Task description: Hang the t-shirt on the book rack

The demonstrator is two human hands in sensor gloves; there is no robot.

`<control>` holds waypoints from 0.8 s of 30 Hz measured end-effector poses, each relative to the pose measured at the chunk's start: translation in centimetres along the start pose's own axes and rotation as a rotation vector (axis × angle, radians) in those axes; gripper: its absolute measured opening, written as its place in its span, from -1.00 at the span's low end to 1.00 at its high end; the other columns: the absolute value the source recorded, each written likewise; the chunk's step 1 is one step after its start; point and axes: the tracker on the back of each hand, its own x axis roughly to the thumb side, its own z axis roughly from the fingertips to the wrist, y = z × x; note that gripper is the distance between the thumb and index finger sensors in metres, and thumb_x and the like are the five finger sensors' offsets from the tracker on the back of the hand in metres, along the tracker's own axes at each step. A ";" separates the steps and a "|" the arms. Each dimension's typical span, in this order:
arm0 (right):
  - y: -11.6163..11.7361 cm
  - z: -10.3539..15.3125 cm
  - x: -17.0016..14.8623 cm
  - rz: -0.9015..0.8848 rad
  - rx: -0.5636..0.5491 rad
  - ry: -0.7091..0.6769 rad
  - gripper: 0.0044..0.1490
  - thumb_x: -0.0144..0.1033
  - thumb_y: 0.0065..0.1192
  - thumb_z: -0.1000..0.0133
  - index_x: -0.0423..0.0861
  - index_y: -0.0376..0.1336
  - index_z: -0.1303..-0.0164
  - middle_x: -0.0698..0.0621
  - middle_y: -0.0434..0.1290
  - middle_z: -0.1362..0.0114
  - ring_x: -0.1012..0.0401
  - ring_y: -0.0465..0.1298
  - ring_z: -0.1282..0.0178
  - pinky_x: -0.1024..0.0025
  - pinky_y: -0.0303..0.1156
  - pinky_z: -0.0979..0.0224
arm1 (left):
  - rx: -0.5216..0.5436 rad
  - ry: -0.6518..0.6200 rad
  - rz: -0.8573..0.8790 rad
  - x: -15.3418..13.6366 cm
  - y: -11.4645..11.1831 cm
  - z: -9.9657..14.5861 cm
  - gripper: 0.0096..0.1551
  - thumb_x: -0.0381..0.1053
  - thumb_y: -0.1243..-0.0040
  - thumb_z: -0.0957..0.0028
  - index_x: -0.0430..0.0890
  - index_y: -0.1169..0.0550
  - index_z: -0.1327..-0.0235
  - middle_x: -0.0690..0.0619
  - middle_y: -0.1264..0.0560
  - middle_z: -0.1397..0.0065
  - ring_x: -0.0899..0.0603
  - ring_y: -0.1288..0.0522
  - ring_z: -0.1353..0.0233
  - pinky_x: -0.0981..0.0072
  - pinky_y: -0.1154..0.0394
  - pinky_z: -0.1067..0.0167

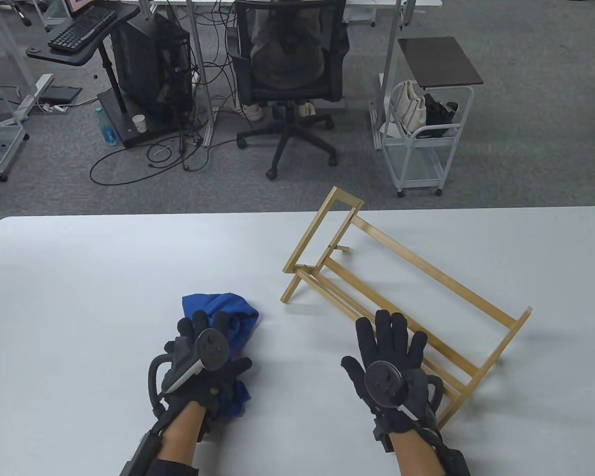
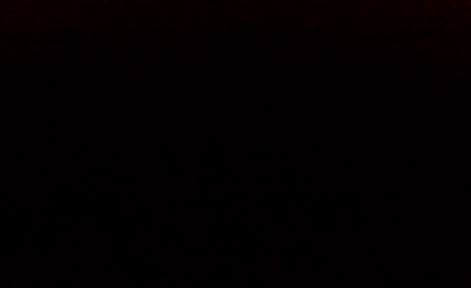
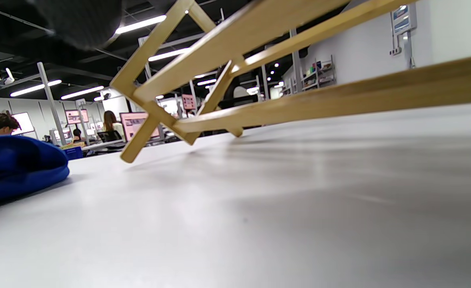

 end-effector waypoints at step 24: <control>0.0 0.0 0.0 0.001 0.007 0.001 -0.03 0.24 0.07 -0.23 0.16 -0.19 -0.76 -0.11 -0.31 -0.79 -0.09 -0.40 -0.75 -0.30 -0.46 -0.56 | -0.053 0.125 -0.022 -0.7 -0.7 -0.6 0.26 0.55 -0.24 -0.12 0.27 0.32 -0.62 -0.37 0.16 -0.73 -0.47 -0.17 -0.65 -0.21 -0.38 -0.41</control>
